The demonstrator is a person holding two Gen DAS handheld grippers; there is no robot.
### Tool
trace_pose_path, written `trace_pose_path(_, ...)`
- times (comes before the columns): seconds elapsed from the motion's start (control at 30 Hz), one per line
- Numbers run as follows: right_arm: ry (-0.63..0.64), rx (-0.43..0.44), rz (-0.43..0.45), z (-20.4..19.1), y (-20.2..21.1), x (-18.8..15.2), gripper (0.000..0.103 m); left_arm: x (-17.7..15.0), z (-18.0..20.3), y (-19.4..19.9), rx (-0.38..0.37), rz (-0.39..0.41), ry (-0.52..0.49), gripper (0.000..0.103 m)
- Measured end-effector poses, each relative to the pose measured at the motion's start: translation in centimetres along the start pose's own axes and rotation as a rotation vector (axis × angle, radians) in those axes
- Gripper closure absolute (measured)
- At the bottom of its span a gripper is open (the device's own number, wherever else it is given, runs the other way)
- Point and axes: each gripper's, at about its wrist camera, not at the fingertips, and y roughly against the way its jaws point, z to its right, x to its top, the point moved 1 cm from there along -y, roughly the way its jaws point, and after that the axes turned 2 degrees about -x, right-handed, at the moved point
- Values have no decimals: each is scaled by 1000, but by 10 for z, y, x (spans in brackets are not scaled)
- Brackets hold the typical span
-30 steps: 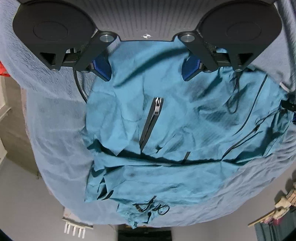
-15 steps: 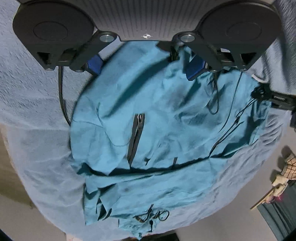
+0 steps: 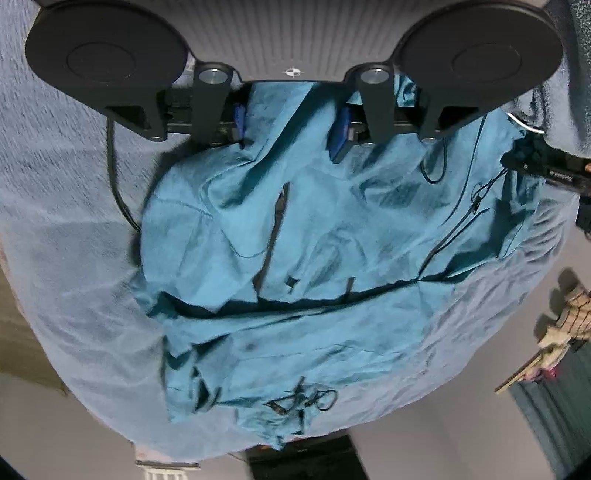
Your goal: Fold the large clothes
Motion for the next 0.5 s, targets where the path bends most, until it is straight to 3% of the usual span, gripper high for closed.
trace_pose_path(0.07, 18, -2, 26, -4, -1, 4, 77, 6, 1, 6, -10, 37, 0, 79)
trace_pose_path(0.17, -10, 52, 103, -1, 7, 18, 79, 18, -3, 18, -72, 103, 53, 81)
trace_pose_path(0.37, -115, 162, 250, 21, 25, 75, 80, 63, -21, 30, -135, 213, 222, 81)
trace_pose_path(0.5, -211, 213, 338, 42, 24, 119, 80, 94, -20, 31, -156, 278, 229, 82)
